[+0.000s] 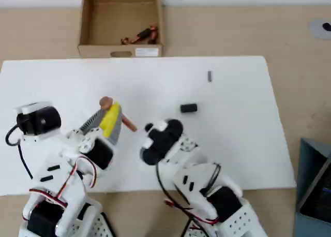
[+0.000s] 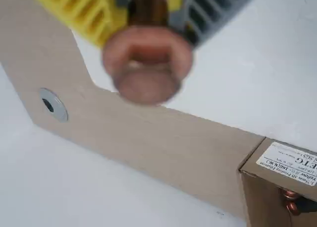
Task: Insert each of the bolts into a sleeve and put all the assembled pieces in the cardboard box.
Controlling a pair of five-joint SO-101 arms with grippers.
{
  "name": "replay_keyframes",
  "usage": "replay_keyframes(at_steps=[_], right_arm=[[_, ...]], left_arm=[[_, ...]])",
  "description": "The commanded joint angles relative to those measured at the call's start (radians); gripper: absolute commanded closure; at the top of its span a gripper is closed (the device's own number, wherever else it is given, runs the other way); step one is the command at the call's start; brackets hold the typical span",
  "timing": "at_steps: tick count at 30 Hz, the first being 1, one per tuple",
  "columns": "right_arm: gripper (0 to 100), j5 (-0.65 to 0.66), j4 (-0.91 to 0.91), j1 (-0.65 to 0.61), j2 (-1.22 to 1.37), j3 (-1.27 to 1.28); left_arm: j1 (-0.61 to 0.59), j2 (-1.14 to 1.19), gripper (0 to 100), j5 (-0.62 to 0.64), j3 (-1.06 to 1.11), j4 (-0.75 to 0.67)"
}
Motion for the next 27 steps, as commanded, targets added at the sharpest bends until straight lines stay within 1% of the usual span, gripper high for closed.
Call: replay_keyframes(at_steps=[1, 4, 9, 27], right_arm=[[98.9, 0.009, -0.028, -0.033, -0.148, -0.002], [98.9, 0.011, -0.028, -0.05, -0.148, -0.007], [98.9, 0.049, -0.043, -0.11, -0.148, -0.042], [98.9, 0.051, -0.049, -0.111, -0.148, -0.134]], left_arm=[[0.012, -0.007, 100, 0.0, -0.037, -0.026], [0.012, -0.007, 100, 0.0, -0.032, -0.023], [0.014, -0.007, 100, 0.0, -0.02, -0.023], [0.014, -0.007, 100, -0.002, 0.057, -0.021]])
